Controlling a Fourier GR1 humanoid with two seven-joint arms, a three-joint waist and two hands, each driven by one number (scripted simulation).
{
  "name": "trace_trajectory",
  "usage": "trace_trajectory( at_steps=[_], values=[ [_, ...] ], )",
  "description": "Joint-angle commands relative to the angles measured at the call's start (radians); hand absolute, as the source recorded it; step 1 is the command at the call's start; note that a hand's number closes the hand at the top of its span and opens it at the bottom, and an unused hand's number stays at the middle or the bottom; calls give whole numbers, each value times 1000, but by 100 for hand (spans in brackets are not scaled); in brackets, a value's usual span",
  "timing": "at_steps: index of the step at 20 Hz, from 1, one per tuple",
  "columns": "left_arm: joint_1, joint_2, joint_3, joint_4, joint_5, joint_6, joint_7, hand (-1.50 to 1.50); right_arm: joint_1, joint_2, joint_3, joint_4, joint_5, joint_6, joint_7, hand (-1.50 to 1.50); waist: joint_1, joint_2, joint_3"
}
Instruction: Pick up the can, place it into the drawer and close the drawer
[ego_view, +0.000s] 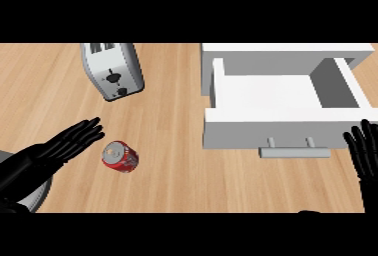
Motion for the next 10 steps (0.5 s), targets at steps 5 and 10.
trace_trajectory(
  at_steps=[5,10],
  values=[
    [-26,-82,22,170,-204,-91,-179,-150,6,-10,-55,49,-28,51,-51,-150,0,0,0],
    [-74,-112,14,240,-296,-56,-209,-150,7,16,-38,73,7,59,-85,-150,-1,0,0]
  ],
)
